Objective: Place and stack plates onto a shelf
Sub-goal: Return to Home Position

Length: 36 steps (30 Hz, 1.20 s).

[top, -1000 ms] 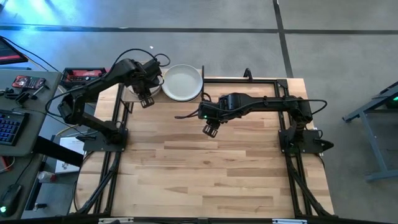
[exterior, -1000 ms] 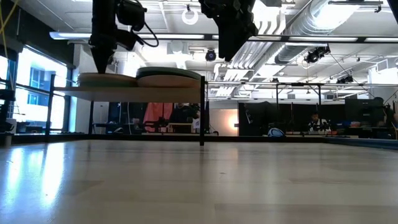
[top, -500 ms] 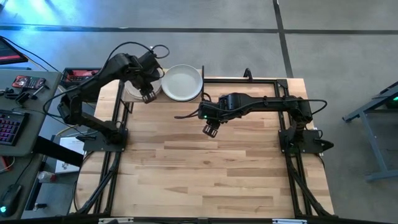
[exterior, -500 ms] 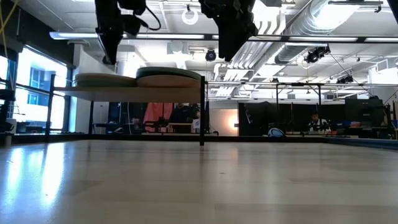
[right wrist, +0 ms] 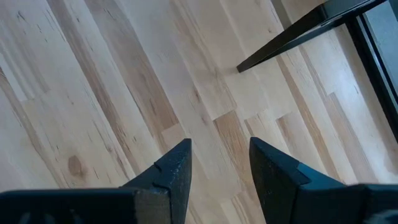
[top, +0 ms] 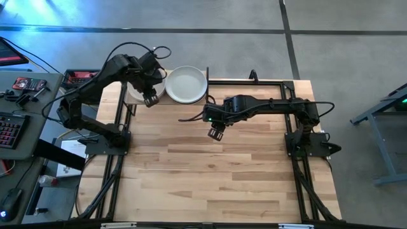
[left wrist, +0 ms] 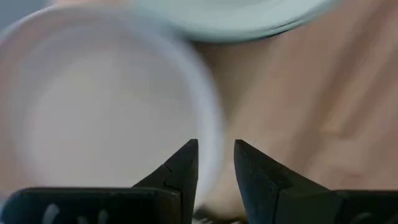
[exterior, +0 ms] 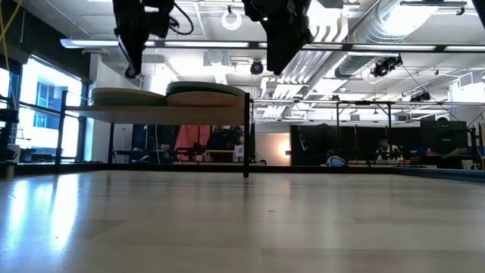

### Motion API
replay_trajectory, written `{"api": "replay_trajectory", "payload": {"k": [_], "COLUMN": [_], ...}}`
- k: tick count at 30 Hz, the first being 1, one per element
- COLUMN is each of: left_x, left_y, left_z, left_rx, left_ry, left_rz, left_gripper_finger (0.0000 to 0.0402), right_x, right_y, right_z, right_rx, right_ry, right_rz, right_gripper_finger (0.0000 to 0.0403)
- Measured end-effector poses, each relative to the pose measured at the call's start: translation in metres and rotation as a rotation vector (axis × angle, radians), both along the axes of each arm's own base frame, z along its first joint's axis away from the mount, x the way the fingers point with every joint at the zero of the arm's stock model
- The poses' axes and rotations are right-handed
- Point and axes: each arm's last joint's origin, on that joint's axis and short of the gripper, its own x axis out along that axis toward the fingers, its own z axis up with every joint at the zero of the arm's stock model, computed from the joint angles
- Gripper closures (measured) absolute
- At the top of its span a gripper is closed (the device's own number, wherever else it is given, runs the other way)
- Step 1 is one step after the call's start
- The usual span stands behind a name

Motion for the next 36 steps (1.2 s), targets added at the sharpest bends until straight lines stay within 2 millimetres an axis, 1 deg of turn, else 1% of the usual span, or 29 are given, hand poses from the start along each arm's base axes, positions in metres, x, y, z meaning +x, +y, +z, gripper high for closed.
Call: {"api": "replay_trajectory", "payload": {"k": [4, 6, 11, 15, 17, 21, 23, 26, 31, 36], "left_x": [-0.003, -0.004, -0.009, -0.014, -0.016, -0.018, -0.02, -0.022, -0.029, -0.039], "left_y": [-0.012, -0.019, -0.038, -0.056, -0.066, -0.085, -0.096, -0.112, -0.134, -0.147], "left_z": [0.013, 0.023, 0.05, 0.069, 0.076, 0.083, 0.083, 0.073, 0.045, 0.014], "left_rx": [-0.126, -0.146, -0.049, 0.019, 0.034, 0.034, 0.026, 0.009, -0.039, -0.057], "left_ry": [-0.231, -0.345, -0.572, -0.716, -0.771, -0.835, -0.863, -0.914, -1.016, -1.117], "left_rz": [-0.056, -0.075, -0.096, -0.177, -0.216, -0.316, -0.37, -0.457, -0.559, -0.64], "left_gripper_finger": [0.031, 0.031, 0.031, 0.031, 0.031, 0.031, 0.031, 0.031, 0.031, 0.031], "right_x": [0.0, 0.0, 0.0, 0.002, 0.004, 0.007, 0.009, 0.012, 0.021, 0.033], "right_y": [0.0, -0.001, -0.008, -0.013, -0.017, -0.022, -0.023, -0.023, -0.023, -0.023], "right_z": [0.0, 0.0, 0.0, 0.001, 0.002, 0.003, 0.003, 0.005, 0.01, 0.019], "right_rx": [-0.009, -0.013, -0.012, 0.015, 0.045, 0.124, 0.151, 0.179, 0.222, 0.282], "right_ry": [0.008, 0.012, 0.008, -0.034, -0.066, -0.13, -0.157, -0.205, -0.324, -0.48], "right_rz": [0.027, 0.038, 0.019, -0.035, -0.073, -0.178, -0.216, -0.247, -0.294, -0.295], "right_gripper_finger": [0.0265, 0.0265, 0.0265, 0.0265, 0.0265, 0.0265, 0.0265, 0.0265, 0.0265, 0.0265]}}
